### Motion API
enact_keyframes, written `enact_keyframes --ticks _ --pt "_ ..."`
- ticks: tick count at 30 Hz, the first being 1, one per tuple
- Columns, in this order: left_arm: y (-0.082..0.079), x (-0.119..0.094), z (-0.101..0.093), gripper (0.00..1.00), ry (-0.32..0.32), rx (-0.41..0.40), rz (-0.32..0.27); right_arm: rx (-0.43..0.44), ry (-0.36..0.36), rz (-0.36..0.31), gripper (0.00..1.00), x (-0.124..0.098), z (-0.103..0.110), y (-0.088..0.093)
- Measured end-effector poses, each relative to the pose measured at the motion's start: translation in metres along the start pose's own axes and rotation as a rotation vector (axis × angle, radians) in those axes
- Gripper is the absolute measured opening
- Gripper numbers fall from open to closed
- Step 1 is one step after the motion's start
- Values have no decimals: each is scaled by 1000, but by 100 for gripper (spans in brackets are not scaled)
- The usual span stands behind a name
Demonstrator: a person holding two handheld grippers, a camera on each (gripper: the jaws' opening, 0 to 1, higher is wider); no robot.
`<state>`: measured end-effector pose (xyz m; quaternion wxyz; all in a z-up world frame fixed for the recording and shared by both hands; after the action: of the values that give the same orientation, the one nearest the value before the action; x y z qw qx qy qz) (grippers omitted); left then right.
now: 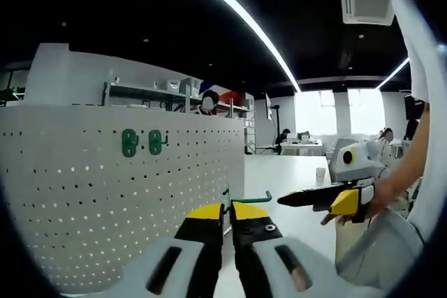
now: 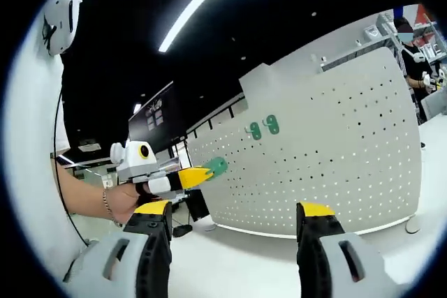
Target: Insert the hook assembly into the mounting plate slot until the hook locks in place.
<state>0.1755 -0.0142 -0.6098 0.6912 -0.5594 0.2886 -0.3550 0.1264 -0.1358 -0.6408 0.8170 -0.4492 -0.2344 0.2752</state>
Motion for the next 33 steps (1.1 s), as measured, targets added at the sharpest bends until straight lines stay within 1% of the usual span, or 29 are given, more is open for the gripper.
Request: enact_keyframes --ticks 5,15,17,19,24,26,29,30,33 --pt "0 0 0 4 -3 -1 0 9 -29 -3 68 12 7 -2" --pt "1 -1 1 4 -8 1 0 91 -68 -34 63 28 18 -4" --pt "1 -1 1 4 -9 2 0 123 -76 -37 62 31 19 -4" --pt "1 -1 1 4 -8 0 0 175 -88 -46 60 34 21 -5" --pt "1 -2 1 4 -11 2 0 225 -98 -65 58 41 23 -8" --pt "1 -2 2 4 -12 3 0 262 -104 -67 56 43 24 -7" --pt "1 -2 2 4 -13 4 0 296 -108 -73 54 46 24 -6" --pt "1 -2 1 4 -13 5 0 343 -113 -76 52 48 24 -7" --pt "1 -2 1 4 -12 4 0 350 -121 -74 47 50 26 -6"
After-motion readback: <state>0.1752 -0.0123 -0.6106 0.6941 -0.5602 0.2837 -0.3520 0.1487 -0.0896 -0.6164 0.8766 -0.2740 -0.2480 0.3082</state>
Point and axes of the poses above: the point that each gripper's makers call its tool centre point, and the gripper's own axes: x roughly forward along the fingers, z roughly to its left, y roughly out of its underside, the point moved 3 cm from there along -x, roughly backward along the fingers, and after that the axes turned 12 degrees about x, right-handed, at the moved point
